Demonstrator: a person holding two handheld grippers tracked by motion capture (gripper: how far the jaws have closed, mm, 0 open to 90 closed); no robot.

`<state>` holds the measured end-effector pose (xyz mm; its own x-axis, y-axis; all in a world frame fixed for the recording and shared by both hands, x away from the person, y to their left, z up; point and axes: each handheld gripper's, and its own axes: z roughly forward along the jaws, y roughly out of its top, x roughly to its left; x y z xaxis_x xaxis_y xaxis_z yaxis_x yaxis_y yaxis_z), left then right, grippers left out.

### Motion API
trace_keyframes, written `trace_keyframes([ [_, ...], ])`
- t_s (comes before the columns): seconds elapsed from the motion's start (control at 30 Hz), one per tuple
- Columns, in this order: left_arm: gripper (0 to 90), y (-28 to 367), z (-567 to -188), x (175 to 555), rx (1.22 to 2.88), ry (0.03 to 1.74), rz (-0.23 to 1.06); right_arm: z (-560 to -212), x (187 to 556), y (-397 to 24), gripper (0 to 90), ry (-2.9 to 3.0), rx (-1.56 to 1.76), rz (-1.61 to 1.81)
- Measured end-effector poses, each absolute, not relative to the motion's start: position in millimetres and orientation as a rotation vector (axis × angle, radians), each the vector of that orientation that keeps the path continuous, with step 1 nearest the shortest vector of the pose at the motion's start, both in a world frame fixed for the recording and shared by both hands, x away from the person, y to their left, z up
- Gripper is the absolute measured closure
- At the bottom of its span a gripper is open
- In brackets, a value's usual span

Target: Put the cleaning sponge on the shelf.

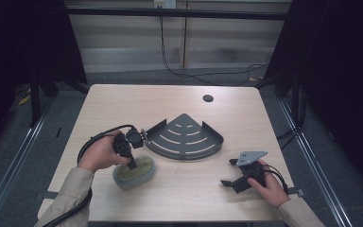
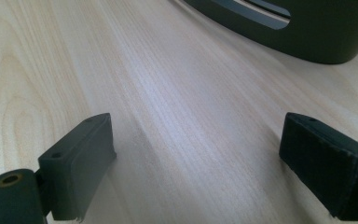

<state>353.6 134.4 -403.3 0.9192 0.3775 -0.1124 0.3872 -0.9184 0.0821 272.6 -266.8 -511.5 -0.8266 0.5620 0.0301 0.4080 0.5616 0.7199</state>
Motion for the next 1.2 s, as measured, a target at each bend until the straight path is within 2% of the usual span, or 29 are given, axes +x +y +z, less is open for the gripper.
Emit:
trace_keyframes([
  [0.47, 71.3, 149, -387, 365, 2.921, 0.791, -0.168, -511, 273, -267, 9.6, 2.592, 0.816, 1.116],
  [1.2, 71.3, 153, -360, 384, 2.887, 0.892, -0.136, -511, 273, -267, 9.6, 2.591, 0.813, 1.117],
])
